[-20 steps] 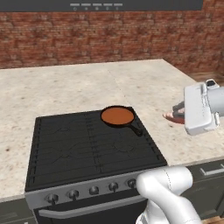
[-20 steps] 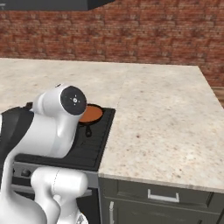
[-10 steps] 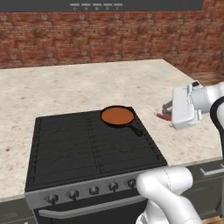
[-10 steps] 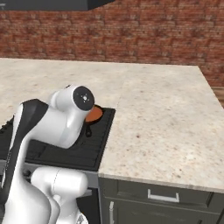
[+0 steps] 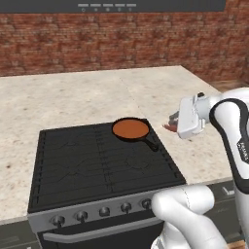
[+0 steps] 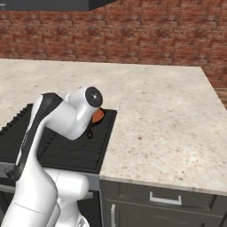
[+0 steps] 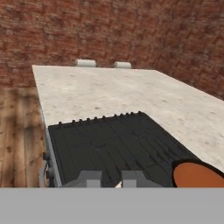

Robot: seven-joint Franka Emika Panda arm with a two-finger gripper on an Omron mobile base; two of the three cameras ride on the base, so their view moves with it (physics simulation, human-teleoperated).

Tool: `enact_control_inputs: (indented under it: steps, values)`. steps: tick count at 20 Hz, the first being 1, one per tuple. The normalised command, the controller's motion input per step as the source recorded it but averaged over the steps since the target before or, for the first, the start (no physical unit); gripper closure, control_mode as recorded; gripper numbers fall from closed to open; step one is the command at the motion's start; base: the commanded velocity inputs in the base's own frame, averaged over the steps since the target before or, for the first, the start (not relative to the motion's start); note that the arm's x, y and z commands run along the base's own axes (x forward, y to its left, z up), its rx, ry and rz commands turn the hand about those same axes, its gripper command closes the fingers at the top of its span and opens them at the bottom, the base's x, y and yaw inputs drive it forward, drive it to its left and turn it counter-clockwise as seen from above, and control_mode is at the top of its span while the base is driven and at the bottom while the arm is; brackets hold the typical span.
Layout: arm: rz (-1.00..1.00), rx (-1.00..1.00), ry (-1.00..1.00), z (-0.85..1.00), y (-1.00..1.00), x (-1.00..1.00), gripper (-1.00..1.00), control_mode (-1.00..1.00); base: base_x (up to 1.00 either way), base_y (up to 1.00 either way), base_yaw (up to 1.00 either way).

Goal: Retrieve the steak from the fridge and place it on the saucepan with marinade on the stove.

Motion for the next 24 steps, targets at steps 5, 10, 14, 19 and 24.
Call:
enact_control_inputs:
  steps: [5, 10, 14, 19, 24]
  values:
    - [0.00, 0.00, 0.00, -0.32, 0.00, 0.44, 1.00, -1.00, 0.00, 0.00, 0.00]
    - [0.00, 0.00, 0.00, -0.14, 0.00, 0.28, 1.00, -1.00, 0.00, 0.00, 0.00]
    - [0.00, 0.00, 0.03, 0.00, 0.01, 0.23, 1.00, -1.00, 0.00, 0.00, 0.00]
    - [0.00, 0.00, 0.06, -0.01, 0.15, 0.29, 1.00, -1.00, 0.00, 0.00, 0.00]
    - [0.00, 0.00, 0.10, -0.14, 0.25, 0.34, 1.00, -1.00, 0.00, 0.00, 0.00]
